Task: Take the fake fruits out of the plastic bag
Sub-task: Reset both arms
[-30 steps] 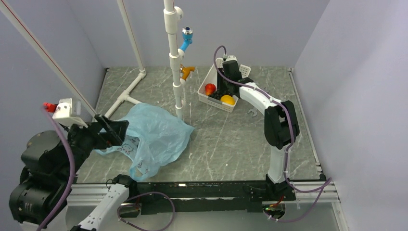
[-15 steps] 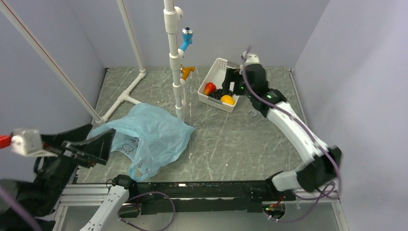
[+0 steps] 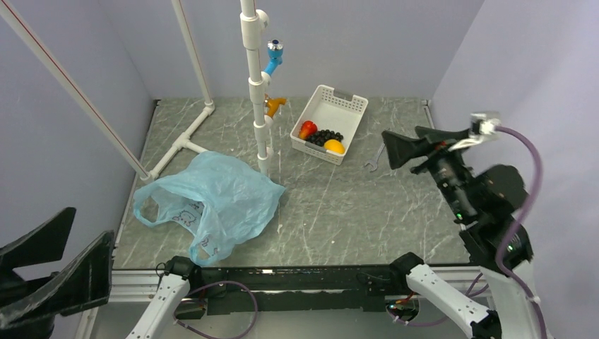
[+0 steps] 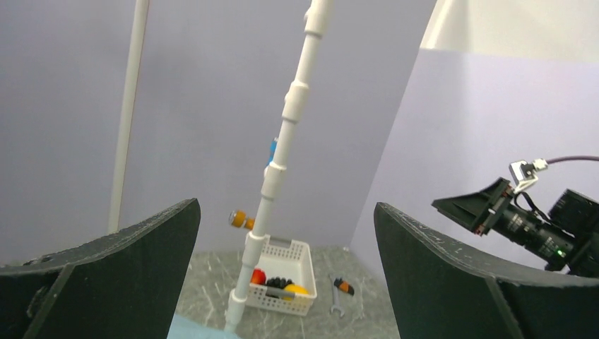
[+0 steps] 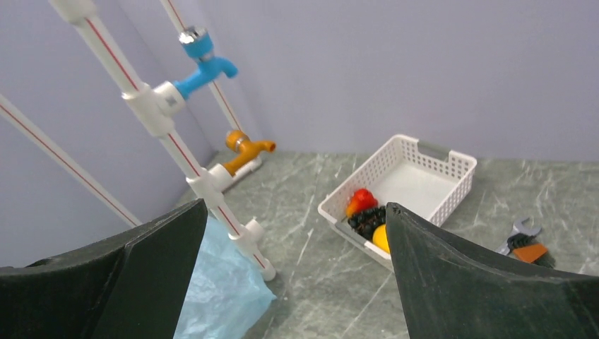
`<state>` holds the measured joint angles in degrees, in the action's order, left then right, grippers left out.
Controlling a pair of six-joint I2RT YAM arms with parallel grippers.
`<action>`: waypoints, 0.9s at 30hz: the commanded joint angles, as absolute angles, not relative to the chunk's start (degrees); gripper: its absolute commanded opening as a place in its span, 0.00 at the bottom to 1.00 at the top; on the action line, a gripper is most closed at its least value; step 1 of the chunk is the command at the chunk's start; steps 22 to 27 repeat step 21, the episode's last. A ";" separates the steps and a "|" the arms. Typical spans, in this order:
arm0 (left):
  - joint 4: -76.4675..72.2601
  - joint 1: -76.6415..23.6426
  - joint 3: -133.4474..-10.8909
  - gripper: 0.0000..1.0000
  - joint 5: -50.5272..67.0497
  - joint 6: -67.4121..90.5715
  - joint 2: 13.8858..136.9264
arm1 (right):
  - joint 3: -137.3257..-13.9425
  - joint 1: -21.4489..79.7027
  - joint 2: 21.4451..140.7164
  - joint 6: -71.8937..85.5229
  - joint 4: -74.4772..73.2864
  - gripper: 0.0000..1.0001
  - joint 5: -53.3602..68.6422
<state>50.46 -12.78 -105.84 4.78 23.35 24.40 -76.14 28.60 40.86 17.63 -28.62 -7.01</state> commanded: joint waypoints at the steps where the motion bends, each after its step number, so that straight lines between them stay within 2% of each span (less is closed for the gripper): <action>1: 44.33 -12.57 -106.85 0.99 3.93 22.47 22.94 | -79.55 28.74 36.51 17.45 -32.16 1.00 -8.99; 15: 41.63 -12.57 -106.66 0.99 0.17 21.27 20.04 | -82.16 28.74 29.08 18.53 -35.08 1.00 -25.12; 27: 41.44 -12.56 -105.44 0.99 0.18 21.94 20.29 | -81.36 28.66 29.24 17.46 -35.03 1.00 -24.64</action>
